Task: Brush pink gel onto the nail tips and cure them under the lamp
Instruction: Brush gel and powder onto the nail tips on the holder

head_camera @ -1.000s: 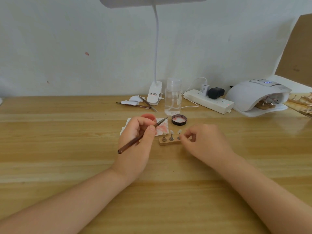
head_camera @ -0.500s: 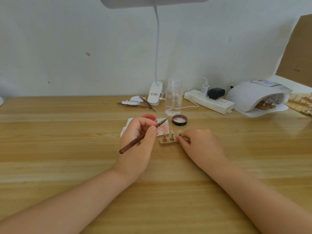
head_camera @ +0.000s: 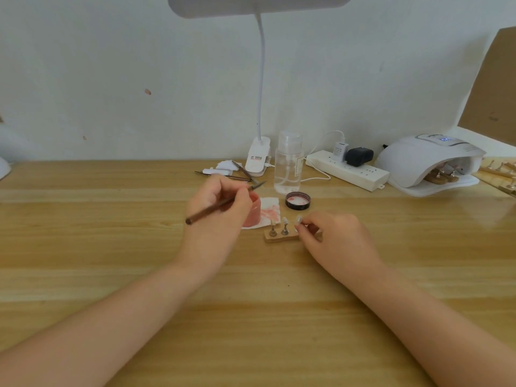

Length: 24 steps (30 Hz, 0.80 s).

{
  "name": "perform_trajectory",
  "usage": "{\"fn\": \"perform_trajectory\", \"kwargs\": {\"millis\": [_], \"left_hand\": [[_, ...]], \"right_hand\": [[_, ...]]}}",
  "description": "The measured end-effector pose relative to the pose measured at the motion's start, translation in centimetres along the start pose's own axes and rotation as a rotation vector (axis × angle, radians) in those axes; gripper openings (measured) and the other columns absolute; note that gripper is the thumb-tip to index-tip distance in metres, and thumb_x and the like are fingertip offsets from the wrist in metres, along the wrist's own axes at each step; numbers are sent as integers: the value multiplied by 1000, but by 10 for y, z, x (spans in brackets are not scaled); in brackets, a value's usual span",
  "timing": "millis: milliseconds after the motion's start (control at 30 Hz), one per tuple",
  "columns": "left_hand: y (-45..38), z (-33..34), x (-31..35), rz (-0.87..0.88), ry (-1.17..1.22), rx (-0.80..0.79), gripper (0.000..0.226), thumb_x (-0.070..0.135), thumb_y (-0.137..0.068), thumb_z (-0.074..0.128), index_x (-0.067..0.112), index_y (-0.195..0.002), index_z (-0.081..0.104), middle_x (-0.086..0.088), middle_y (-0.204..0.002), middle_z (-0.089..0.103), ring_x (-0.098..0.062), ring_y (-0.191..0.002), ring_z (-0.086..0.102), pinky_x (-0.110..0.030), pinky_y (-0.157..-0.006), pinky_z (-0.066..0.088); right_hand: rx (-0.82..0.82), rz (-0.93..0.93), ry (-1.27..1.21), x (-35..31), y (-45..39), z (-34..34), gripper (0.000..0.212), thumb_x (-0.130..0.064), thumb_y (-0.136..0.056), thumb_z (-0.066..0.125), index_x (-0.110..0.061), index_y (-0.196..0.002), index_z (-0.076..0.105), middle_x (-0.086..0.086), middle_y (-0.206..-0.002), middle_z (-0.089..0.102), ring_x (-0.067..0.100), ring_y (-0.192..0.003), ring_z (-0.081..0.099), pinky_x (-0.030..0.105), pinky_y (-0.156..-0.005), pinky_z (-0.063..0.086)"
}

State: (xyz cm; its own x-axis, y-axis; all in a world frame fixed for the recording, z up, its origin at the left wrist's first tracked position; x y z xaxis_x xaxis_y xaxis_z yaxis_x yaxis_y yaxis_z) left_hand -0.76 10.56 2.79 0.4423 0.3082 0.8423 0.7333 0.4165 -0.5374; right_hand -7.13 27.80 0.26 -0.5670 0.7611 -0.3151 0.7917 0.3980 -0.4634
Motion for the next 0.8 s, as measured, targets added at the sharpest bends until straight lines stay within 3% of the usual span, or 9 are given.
{"fn": "perform_trajectory", "kwargs": {"millis": [133,333,567,800], "left_hand": [[-34,-12,4,-94,-135,87,23,9,-80,62,22,-61,58,12,-54,60,-3,-54,53,-18,-54,42],[-74,-21,2,-210,-416,-45,18,14,-81,60,13,-62,63,4,-54,63,-8,-51,54,-30,-62,49],[-99,-7,0,-298,-667,-291,13,14,-80,66,5,-72,69,-5,-66,69,-14,-59,61,-27,-60,52],[-101,3,-10,-368,-729,-368,16,10,-82,60,3,-71,69,-6,-63,66,-13,-55,59,-24,-56,51]], "right_hand": [[8,-2,-22,-2,0,1,19,-34,-92,52,-24,-96,68,-5,-81,68,17,-73,61,34,-62,51],[2,-6,-41,-5,0,6,19,-31,-91,51,-17,-87,64,-3,-79,67,16,-69,60,36,-60,52],[33,-21,-55,-4,1,6,17,-30,-89,54,-18,-83,64,-4,-73,66,14,-64,58,35,-57,52],[40,-50,-54,-3,-1,10,15,-29,-89,57,-18,-82,64,-4,-69,65,10,-58,52,27,-49,45]]}}
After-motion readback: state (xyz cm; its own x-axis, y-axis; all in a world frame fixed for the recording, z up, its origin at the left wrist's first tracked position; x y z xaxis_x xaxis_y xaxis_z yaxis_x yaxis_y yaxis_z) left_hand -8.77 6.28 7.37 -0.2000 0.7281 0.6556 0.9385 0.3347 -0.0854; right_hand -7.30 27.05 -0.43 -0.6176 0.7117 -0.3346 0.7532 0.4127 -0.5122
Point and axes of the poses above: each hand's wrist, its own y-axis away from the middle knuckle, its own z-axis out of the palm, x = y × z, the point moved 2 cm from there along -y, towards the middle knuckle
